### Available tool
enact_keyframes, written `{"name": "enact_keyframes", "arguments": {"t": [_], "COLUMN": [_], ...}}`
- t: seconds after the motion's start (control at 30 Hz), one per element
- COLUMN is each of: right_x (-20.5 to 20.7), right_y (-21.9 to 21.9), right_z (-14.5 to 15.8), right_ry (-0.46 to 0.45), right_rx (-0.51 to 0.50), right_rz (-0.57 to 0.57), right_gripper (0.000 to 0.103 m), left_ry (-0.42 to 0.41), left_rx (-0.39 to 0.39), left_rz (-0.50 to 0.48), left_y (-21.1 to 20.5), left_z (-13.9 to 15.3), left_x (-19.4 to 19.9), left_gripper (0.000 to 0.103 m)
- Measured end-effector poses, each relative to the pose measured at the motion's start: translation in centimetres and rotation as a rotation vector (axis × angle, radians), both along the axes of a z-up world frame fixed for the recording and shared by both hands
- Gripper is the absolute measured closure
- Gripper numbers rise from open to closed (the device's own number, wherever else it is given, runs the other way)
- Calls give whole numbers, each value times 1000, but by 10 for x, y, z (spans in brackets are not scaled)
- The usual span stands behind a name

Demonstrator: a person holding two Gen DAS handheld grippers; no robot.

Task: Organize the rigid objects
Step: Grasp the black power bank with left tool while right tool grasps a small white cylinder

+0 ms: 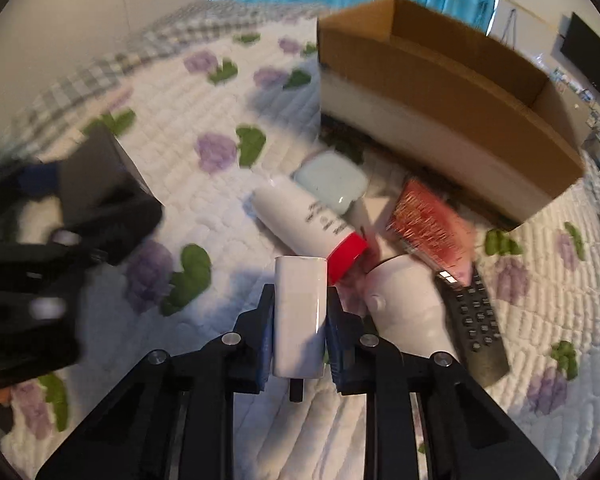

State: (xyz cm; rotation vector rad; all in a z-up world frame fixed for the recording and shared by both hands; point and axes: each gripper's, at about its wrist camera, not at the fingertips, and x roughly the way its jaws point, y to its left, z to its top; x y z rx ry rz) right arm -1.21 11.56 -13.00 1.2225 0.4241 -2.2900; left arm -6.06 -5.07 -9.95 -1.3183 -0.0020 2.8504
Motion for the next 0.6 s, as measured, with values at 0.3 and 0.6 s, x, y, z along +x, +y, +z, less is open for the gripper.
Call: {"name": "enact_keyframes", "arguments": {"t": [0.3, 0.6], "right_x": [11, -12], "right_y": [35, 80], "right_z": [82, 191], "right_ry": [140, 318], "right_rx": [-54, -95], "right_rz": [-79, -151], "right_gripper": [81, 81], "left_ry": [57, 275], "left_rx": [-14, -35], "left_rz": [-8, -50], "left_y": [17, 50], "left_z": [47, 150], "left_x": [13, -27], "left_gripper": [30, 30]}}
